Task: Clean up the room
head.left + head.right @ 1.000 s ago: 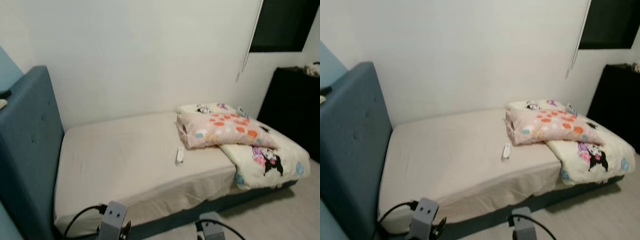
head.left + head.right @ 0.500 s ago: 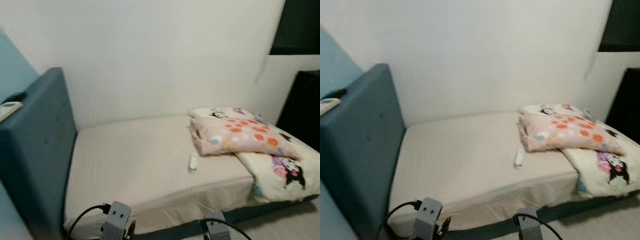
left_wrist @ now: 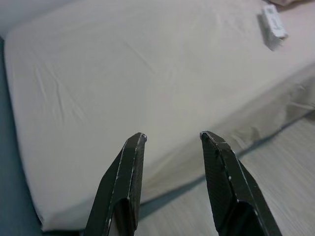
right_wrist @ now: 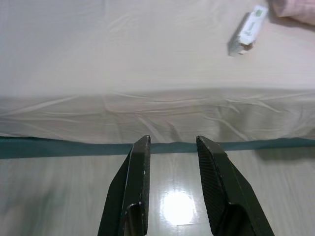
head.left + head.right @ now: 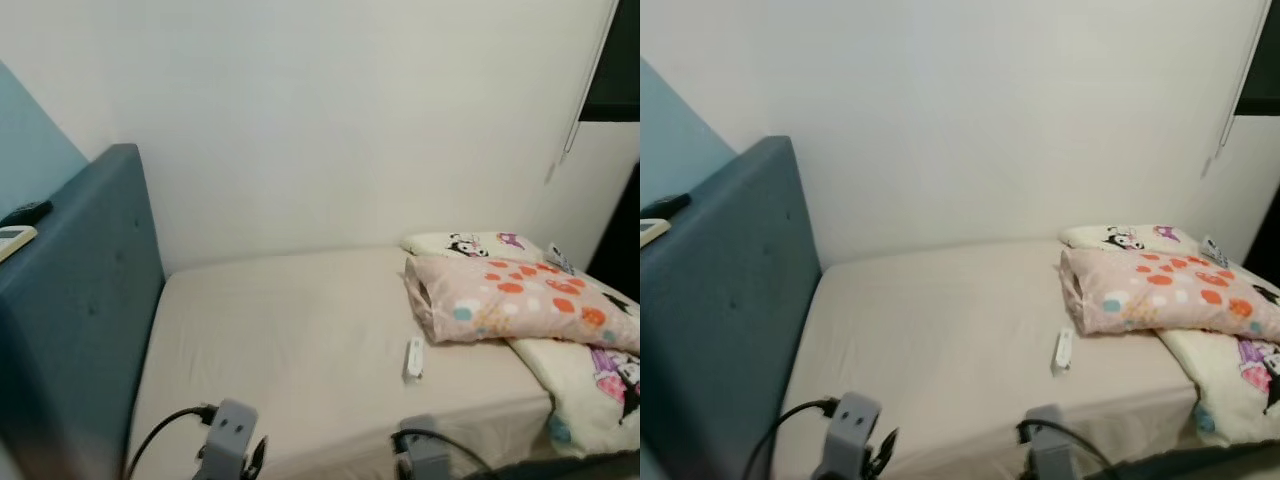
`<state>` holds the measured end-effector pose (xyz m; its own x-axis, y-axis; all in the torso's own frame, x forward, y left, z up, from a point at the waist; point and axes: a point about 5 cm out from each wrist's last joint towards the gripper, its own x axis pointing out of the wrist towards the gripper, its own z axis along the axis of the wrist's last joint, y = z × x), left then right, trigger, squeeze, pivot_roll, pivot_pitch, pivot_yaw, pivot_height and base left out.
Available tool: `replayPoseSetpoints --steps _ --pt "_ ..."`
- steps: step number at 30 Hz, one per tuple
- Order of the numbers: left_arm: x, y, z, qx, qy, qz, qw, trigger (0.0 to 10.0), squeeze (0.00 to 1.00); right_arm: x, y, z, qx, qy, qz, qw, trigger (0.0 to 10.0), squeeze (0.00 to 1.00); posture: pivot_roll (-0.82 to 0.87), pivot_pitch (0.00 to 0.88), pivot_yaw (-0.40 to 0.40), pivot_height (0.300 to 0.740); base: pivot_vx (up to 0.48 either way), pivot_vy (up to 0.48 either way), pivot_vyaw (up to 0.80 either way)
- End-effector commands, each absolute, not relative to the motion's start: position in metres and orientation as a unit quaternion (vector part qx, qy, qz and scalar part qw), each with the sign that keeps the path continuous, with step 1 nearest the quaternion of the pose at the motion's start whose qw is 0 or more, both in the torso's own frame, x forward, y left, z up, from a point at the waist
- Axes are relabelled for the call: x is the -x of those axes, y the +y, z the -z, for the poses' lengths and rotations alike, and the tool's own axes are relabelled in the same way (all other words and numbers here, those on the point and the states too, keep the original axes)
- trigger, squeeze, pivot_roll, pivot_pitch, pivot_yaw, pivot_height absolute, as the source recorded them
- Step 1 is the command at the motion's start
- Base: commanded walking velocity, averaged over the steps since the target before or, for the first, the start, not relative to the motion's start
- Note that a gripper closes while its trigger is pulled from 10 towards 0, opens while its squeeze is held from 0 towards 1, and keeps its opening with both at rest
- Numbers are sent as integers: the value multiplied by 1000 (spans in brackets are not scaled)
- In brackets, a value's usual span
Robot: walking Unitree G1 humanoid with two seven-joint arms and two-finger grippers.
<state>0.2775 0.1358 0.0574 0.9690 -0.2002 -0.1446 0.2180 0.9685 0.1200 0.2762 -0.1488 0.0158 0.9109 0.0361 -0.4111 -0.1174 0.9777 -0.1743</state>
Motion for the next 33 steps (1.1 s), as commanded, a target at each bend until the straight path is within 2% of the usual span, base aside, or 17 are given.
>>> replayPoseSetpoints --steps 1,20,25,33 --pt "-275 132 -54 -60 73 112 989 10000 0 -272 -158 -11 104 220 -27 970 10000 0 -17 95 -17 740 356 0 0" --pt "-276 130 -55 -60 70 116 989 10000 0 -273 -159 -12 106 218 -23 970 10000 0 -17 96 -14 740 356 0 0" --pt "-276 129 -55 -60 69 117 989 10000 0 -273 -159 -12 125 218 -29 967 10000 0 -18 97 -13 740 350 0 800" --pt "-277 130 -56 -61 67 116 989 10000 0 -274 -159 -13 108 215 -22 970 10000 0 -18 99 -13 740 340 0 0"
